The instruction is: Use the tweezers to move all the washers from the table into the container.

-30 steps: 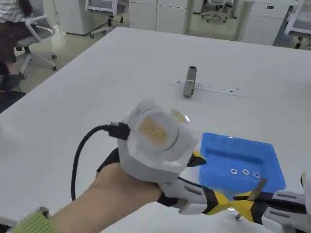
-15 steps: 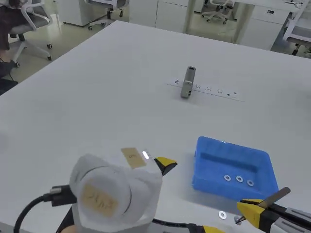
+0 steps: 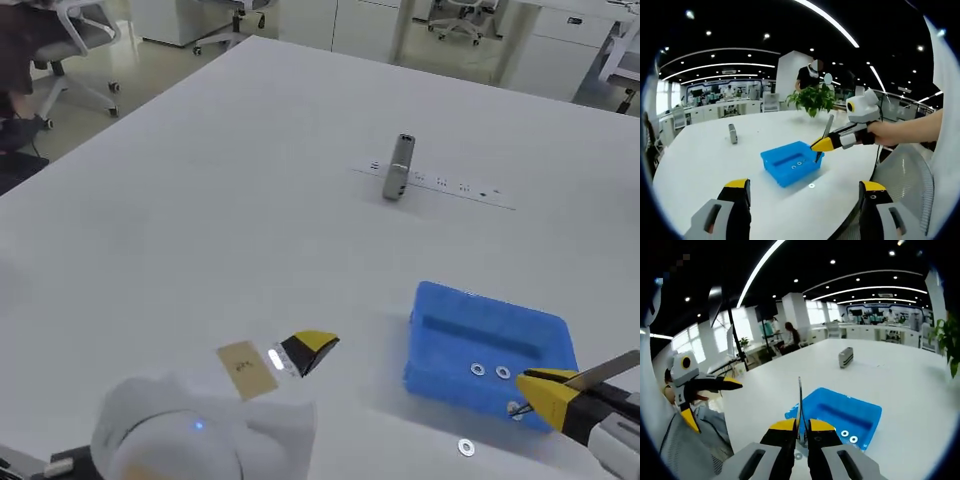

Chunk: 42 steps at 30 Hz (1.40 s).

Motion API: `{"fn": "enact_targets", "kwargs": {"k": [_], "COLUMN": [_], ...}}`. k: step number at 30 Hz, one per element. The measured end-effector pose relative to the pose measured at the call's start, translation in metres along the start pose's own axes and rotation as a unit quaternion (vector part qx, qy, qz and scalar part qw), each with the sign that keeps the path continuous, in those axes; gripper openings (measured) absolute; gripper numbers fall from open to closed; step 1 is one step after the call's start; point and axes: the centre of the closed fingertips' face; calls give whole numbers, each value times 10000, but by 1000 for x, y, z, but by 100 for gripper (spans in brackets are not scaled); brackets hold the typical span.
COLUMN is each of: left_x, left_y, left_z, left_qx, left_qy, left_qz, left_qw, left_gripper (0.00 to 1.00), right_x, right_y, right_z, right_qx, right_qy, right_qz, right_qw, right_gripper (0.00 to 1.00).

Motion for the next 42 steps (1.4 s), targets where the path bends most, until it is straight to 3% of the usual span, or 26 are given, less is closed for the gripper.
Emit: {"fn": "enact_targets", "kwargs": {"k": [2, 12, 26, 29, 42], "left_x": [2, -3, -11, -14, -13], "left_y": [2, 5, 9, 9, 11], "left_z": [1, 4, -4, -6, -5], "left_qx": [-17, -117, -53, -19, -22], "left_qy": [-18, 2, -103, -79, -46], "left_qz": [14, -22, -106, -163, -134], "left_qw": [10000, 9999, 9999, 9998, 9999], "left_gripper": [92, 97, 98, 98, 97], "right_x": [4, -4, -9, -7, 7], "right_y": [-4, -18, -35, -43, -67], "right_z": [-2, -20, -47, -49, -57], "right_qx": [-72, -136, -114, -221, -221], "right_qy": [185, -108, -571, -493, -532], "right_qz": [181, 42, 1, 18, 249], "right_qw": [9996, 9998, 9983, 9985, 9980], "right_gripper": [4, 5, 5, 5, 5]}}
Point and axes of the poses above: the centre of the closed fingertips' face, and the gripper's own axes: y roughly backward along the fingers, z roughly to its left, x roughly out of its underside, and after that the axes turned 10 degrees about -x, right-handed
